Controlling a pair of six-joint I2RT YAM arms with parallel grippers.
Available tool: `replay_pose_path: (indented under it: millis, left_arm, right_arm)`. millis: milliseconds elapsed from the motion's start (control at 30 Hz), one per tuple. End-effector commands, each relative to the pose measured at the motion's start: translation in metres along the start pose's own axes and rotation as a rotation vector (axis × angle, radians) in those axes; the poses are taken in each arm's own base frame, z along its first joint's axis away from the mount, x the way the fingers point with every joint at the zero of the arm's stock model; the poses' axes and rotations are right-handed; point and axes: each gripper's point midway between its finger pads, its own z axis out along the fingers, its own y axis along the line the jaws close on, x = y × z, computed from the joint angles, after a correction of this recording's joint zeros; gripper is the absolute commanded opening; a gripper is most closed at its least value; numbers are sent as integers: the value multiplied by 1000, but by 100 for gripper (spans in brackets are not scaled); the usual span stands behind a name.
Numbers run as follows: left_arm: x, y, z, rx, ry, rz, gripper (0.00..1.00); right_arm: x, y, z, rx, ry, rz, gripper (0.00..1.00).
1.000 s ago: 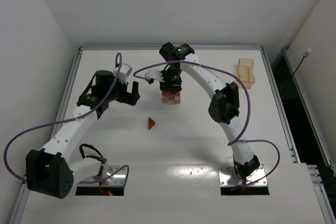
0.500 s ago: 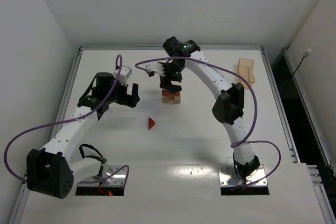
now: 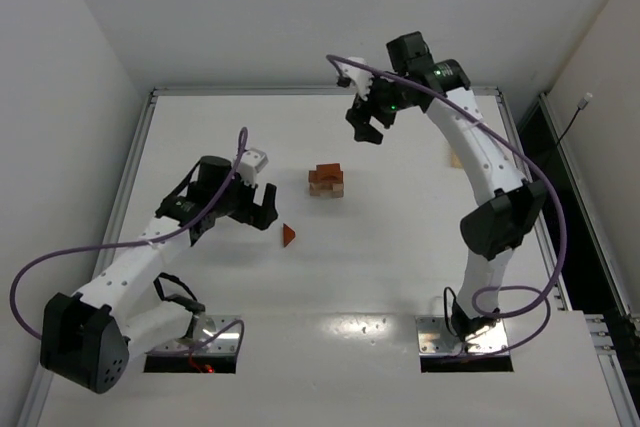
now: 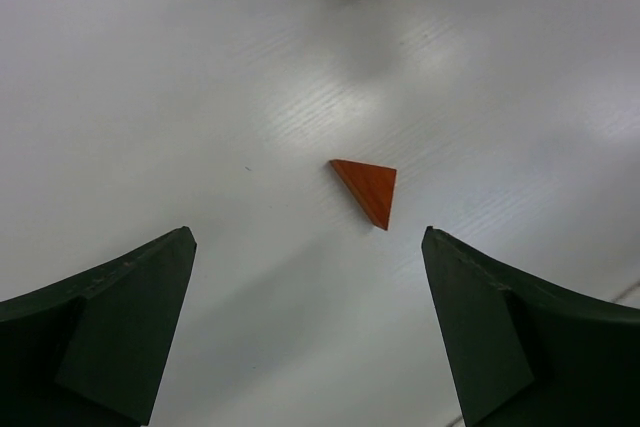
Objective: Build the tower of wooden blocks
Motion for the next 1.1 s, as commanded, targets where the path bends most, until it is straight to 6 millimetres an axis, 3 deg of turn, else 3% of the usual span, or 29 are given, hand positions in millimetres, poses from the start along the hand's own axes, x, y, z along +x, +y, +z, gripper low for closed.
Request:
replay_pose_path:
  millis: [0, 33, 100, 133, 167, 233, 367, 467, 500, 700, 767, 1067]
  left_arm:
    - [7, -18, 8, 65, 77, -67, 93]
    - [7, -20, 11, 76, 88, -90, 89]
    - [14, -27, 20, 99, 163, -154, 78]
    - [14, -30, 24, 103, 178, -172, 76]
    - [12, -34, 25, 105, 200, -197, 75]
    - [22, -41, 36, 119, 284, -266, 68]
    - [7, -49, 49, 114, 302, -324, 66]
    - [14, -54, 59, 123, 388, -396, 61]
    - [7, -57, 63, 133, 385, -417, 58]
    - [25, -45, 79, 20, 515, -498, 47]
    - [31, -43, 82, -8, 544, -524, 37]
    - [38, -36, 87, -65, 624, -569, 49]
  right_arm:
    - [15, -16, -27, 97, -56, 192, 79]
    - [30, -27, -39, 125, -62, 249, 79]
    - [42, -25, -47, 108, -99, 346, 79]
    - [48, -28, -61, 117, -124, 380, 79]
    - [56, -24, -62, 108, -122, 414, 79]
    - [59, -22, -73, 99, -152, 440, 79]
    - [64, -12, -72, 61, -183, 471, 79]
    - [68, -10, -72, 51, -186, 495, 79]
    - [66, -9, -72, 45, -192, 494, 79]
    - [71, -11, -75, 13, -230, 523, 79]
    - [75, -10, -75, 8, -234, 535, 79]
    - [76, -9, -79, -7, -251, 551, 79]
